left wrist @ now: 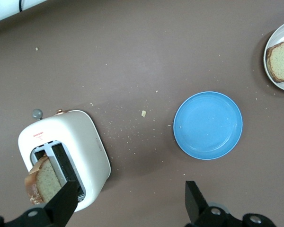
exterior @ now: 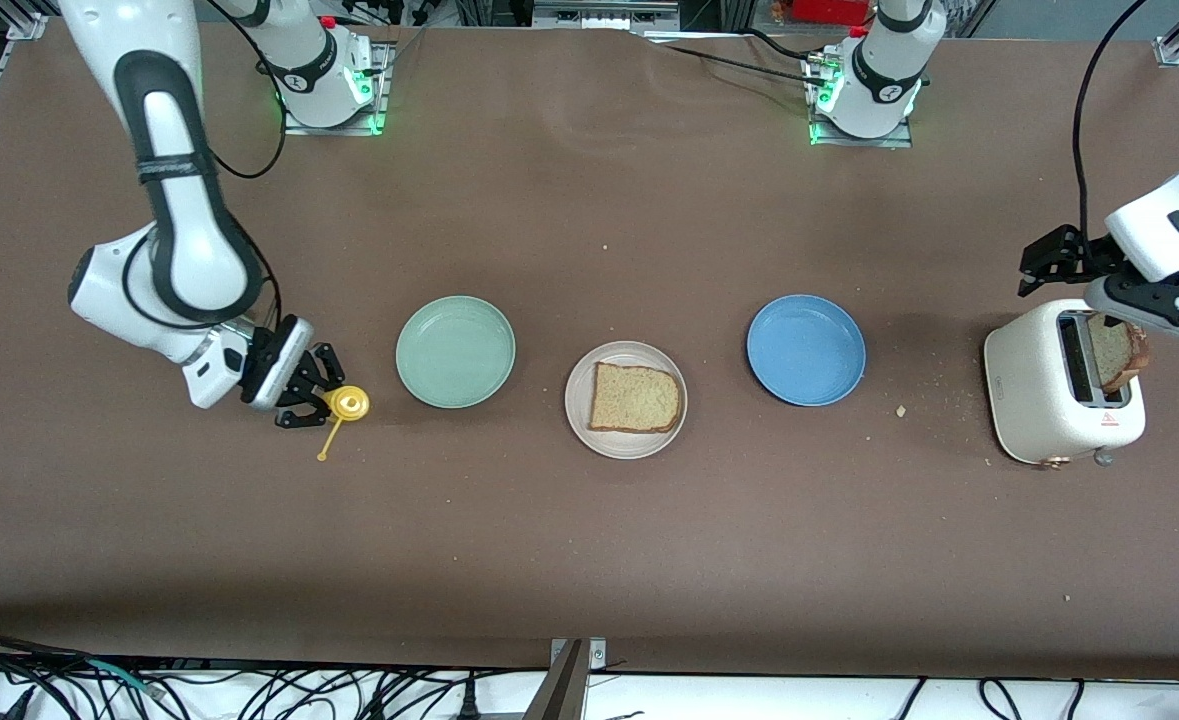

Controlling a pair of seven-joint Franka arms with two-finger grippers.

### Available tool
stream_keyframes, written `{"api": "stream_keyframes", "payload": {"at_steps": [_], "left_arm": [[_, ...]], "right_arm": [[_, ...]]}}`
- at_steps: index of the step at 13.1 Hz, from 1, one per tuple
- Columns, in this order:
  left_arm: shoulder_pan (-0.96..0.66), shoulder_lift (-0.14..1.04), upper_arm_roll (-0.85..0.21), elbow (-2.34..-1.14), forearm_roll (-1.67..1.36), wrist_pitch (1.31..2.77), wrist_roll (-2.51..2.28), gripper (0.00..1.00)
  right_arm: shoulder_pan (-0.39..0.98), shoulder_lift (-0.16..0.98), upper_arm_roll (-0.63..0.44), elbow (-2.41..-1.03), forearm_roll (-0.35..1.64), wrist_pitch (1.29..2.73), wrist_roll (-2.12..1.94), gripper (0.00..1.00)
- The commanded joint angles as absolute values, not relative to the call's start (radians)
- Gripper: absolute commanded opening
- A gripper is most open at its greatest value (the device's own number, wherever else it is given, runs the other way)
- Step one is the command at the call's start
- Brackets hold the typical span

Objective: Make sandwich in beige plate with both arms
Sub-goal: 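Lift the mustard bottle and carry it toward the beige plate with the right gripper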

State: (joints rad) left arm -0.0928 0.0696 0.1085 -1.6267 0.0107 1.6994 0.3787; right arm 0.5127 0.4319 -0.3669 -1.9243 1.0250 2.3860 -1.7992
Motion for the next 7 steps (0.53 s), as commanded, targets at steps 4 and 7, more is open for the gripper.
{"api": "stream_keyframes", "payload": {"at_steps": [4, 7], "left_arm": [[-0.078, 0.035, 0.109, -1.623, 0.048, 1.678, 0.387, 1.00], [-0.063, 0.034, 0.109, -1.624, 0.048, 1.675, 0.390, 1.00]], "right_arm": [[0.699, 0.436, -0.374, -1.781, 0.399, 2.408, -1.106, 0.08], [0.794, 0.460, -0.371, -1.740, 0.079, 2.398, -0.779, 0.08]]}}
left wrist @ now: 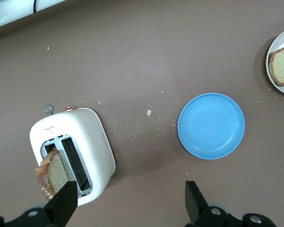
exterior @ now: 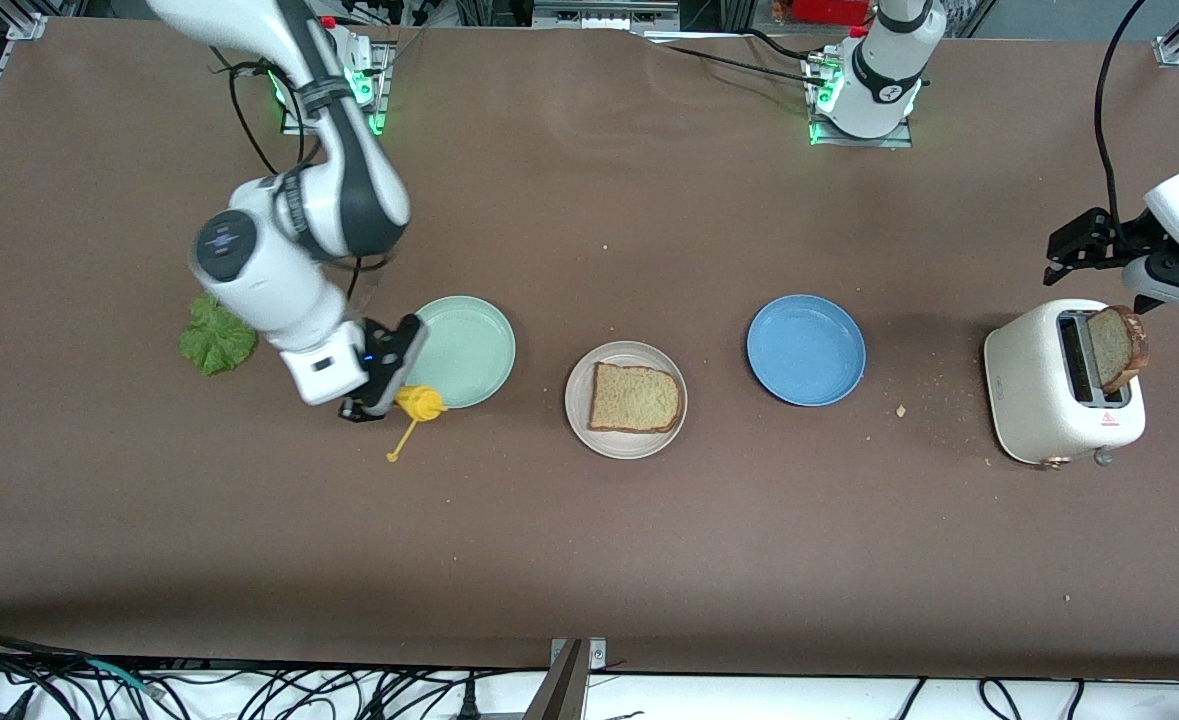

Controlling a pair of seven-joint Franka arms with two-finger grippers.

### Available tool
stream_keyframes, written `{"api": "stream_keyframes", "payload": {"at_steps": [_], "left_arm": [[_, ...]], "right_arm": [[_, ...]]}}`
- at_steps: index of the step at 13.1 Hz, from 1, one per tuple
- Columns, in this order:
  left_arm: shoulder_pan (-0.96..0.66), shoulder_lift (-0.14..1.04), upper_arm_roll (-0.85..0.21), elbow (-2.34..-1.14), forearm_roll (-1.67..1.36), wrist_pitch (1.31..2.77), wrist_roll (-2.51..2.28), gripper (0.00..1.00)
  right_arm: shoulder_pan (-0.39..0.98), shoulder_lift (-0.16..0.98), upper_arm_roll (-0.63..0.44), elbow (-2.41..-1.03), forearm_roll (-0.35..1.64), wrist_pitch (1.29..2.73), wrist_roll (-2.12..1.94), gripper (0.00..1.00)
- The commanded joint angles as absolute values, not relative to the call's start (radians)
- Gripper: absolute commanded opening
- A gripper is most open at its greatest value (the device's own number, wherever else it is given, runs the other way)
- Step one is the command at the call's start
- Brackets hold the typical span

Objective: Make sandwich in beige plate with both arms

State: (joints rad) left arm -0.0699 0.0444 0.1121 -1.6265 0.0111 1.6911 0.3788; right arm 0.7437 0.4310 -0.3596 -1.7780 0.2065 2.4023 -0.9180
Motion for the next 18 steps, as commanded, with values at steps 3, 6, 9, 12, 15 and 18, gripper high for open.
{"api": "stream_keyframes", "payload": {"at_steps": [3, 6, 9, 12, 15, 18], "left_arm": [[-0.031, 0.034, 0.107, -1.624, 0.035, 1.675, 0.391, 1.00], [-0.032, 0.040, 0.101, -1.623, 0.031, 1.681, 0.391, 1.00], [-0.041, 0.035, 0.092, -1.623, 0.029, 1.680, 0.391, 1.00], [-0.041, 0.032, 0.069, -1.623, 0.029, 1.680, 0.390, 1.00], [-0.041, 0.032, 0.061, -1.623, 0.032, 1.677, 0.390, 1.00], [-0.040, 0.034, 0.064, -1.623, 0.035, 1.677, 0.390, 1.00]], "right_arm": [[0.902, 0.524, -0.376, -1.709, -0.079, 2.370, -0.574, 0.09], [0.968, 0.651, -0.373, -1.515, -0.179, 2.164, -0.460, 0.09], [1.011, 0.750, -0.376, -1.352, -0.218, 1.944, -0.399, 0.10], [1.064, 0.785, -0.376, -1.339, -0.274, 1.893, -0.321, 0.10], [1.136, 0.850, -0.377, -1.324, -0.342, 1.870, -0.200, 0.11], [1.149, 0.870, -0.374, -1.324, -0.373, 1.864, -0.163, 0.11]]}}
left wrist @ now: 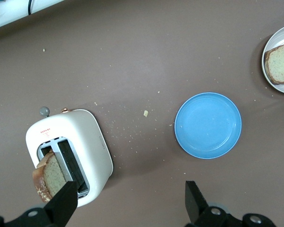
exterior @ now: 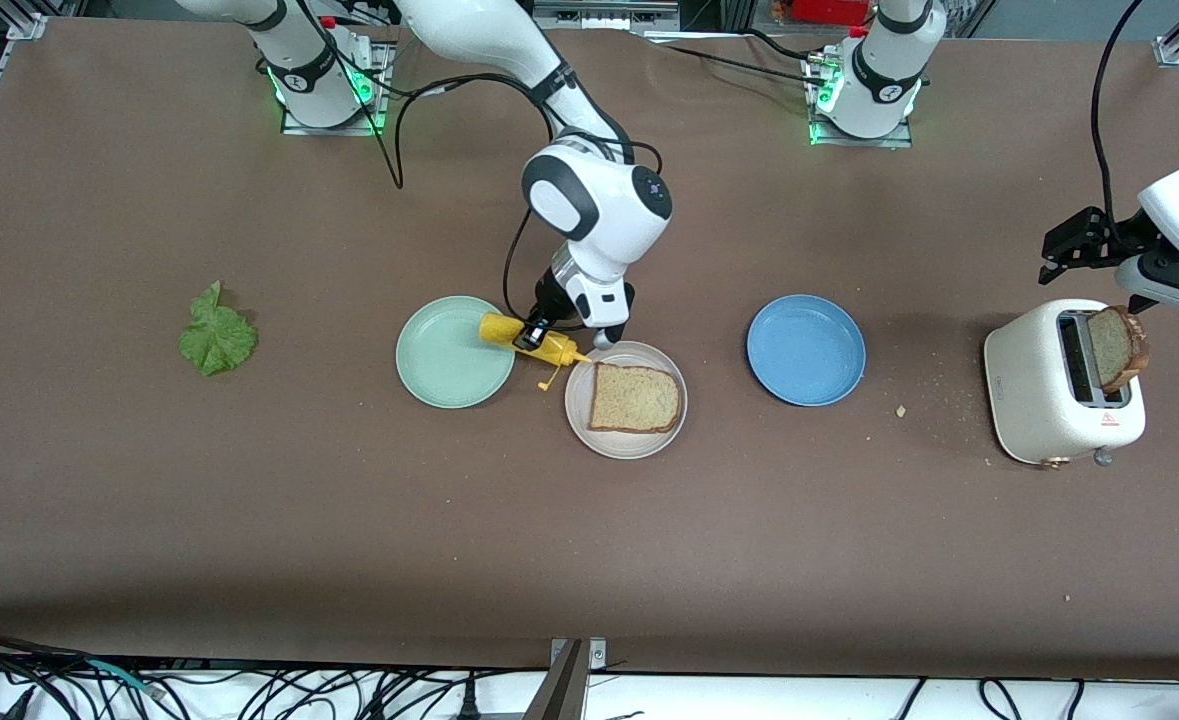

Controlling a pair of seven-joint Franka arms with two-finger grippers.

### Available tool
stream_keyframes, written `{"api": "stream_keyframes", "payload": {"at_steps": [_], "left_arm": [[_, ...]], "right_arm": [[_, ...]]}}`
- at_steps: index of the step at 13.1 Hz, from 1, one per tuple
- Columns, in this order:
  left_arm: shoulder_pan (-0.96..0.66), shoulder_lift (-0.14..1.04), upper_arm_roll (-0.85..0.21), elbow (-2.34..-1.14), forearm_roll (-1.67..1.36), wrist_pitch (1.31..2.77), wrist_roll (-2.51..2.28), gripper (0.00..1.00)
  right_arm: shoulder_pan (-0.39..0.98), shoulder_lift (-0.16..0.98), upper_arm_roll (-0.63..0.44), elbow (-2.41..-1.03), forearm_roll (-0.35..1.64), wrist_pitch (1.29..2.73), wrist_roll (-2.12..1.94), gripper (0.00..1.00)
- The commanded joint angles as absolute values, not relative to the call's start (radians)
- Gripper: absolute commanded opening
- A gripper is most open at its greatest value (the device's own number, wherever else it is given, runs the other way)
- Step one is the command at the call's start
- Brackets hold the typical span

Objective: Make sandwich in beige plate with both arms

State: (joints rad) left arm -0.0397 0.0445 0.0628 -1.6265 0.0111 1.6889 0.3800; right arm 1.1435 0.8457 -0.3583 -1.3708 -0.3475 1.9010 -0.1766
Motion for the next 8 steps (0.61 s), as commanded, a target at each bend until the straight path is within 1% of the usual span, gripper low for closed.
{"api": "stream_keyframes", "payload": {"at_steps": [1, 4, 5, 6, 8], "left_arm": [[-0.031, 0.034, 0.064, -1.623, 0.035, 1.680, 0.390, 1.00], [-0.028, 0.037, 0.069, -1.623, 0.035, 1.683, 0.390, 1.00], [-0.028, 0.037, 0.069, -1.623, 0.035, 1.683, 0.390, 1.00], [-0.028, 0.037, 0.069, -1.623, 0.032, 1.683, 0.390, 1.00], [-0.028, 0.037, 0.069, -1.623, 0.032, 1.683, 0.390, 1.00]], "right_arm": [[1.149, 0.880, -0.376, -1.324, -0.373, 1.868, -0.158, 0.11], [1.149, 0.934, -0.376, -1.284, -0.374, 1.875, -0.115, 0.10], [1.143, 0.936, -0.377, -1.279, -0.374, 1.876, -0.115, 0.03], [1.138, 0.936, -0.379, -1.278, -0.373, 1.882, -0.115, 0.00], [1.129, 0.936, -0.379, -1.261, -0.373, 1.882, -0.115, 0.00]]}}
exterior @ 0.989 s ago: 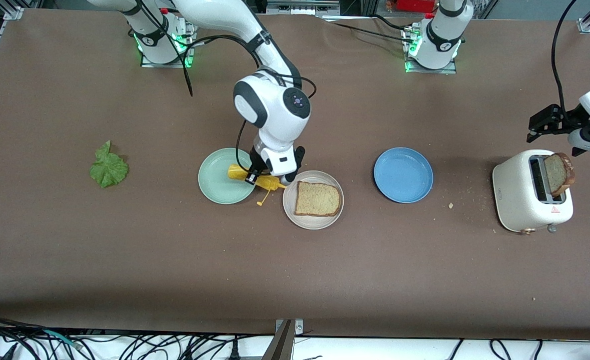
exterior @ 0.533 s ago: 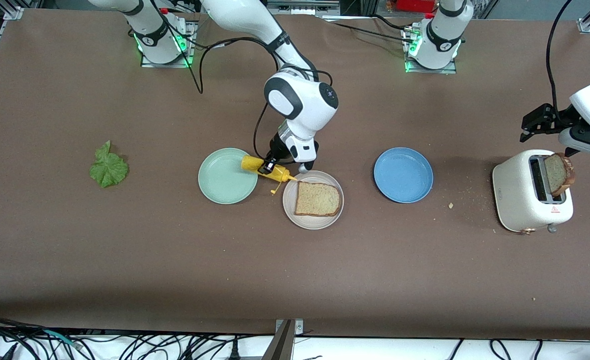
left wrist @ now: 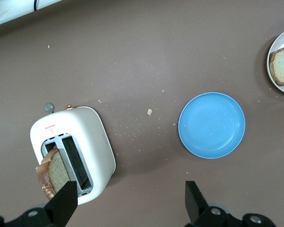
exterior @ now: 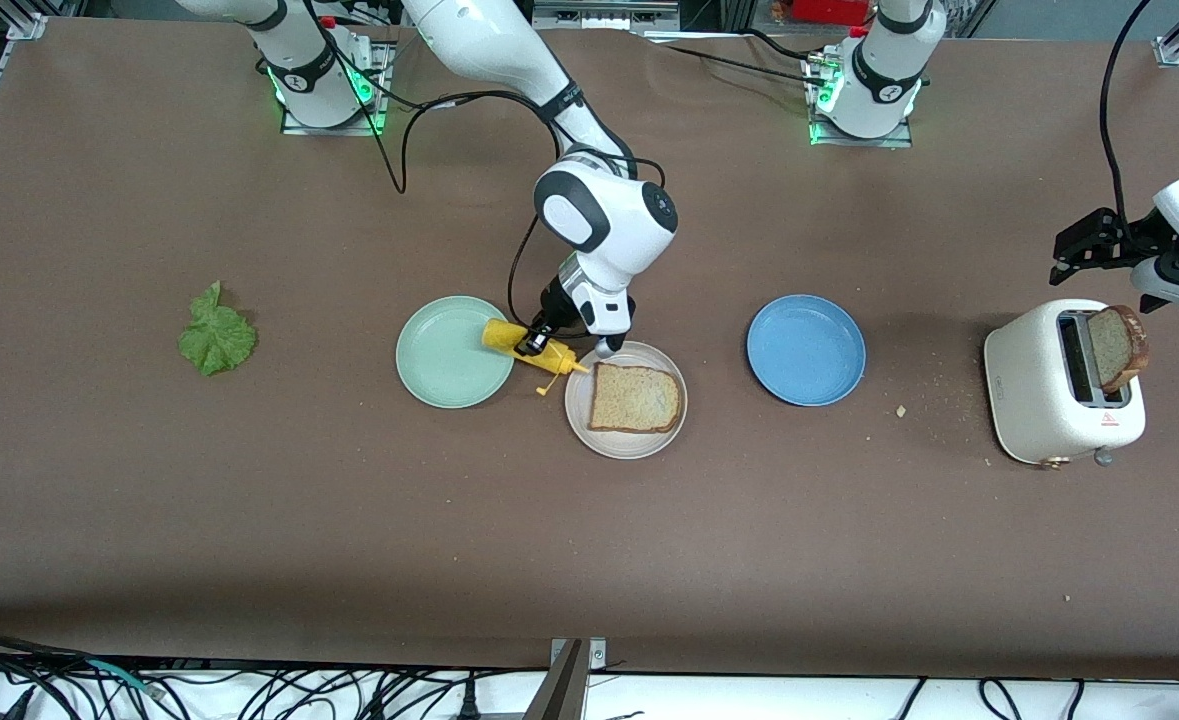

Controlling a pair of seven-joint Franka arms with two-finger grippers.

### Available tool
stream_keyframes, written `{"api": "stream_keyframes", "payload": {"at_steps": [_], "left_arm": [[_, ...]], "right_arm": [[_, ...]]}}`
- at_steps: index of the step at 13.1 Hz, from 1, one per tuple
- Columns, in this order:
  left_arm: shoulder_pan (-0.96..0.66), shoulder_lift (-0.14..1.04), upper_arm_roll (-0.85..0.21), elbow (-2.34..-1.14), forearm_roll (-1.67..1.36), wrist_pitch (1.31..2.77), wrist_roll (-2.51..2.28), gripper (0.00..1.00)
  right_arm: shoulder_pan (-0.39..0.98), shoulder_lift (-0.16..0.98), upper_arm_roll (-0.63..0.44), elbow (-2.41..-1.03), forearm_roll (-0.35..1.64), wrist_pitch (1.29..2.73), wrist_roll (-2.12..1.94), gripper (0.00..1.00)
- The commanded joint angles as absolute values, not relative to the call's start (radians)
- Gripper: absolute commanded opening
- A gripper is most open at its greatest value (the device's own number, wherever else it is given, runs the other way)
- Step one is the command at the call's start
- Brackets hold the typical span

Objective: Make sandwich in beige plate with both arms

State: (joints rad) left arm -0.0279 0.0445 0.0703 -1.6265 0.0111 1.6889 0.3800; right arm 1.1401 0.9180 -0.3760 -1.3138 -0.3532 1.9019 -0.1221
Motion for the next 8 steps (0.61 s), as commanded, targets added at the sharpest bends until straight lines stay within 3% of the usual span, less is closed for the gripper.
{"api": "stream_keyframes", "payload": {"at_steps": [1, 4, 8], "left_arm": [[-0.028, 0.037, 0.069, -1.623, 0.032, 1.683, 0.390, 1.00], [-0.028, 0.037, 0.069, -1.621, 0.031, 1.684, 0.390, 1.00], [-0.028, 0.037, 0.069, -1.623, 0.031, 1.686, 0.390, 1.00]], "right_arm": [[1.129, 0.930, -0.380, -1.258, -0.373, 1.873, -0.121, 0.00], [1.115, 0.885, -0.402, -1.258, -0.339, 1.858, -0.190, 0.00], [0.993, 0.717, -0.397, -1.272, -0.201, 1.818, -0.406, 0.00]]}}
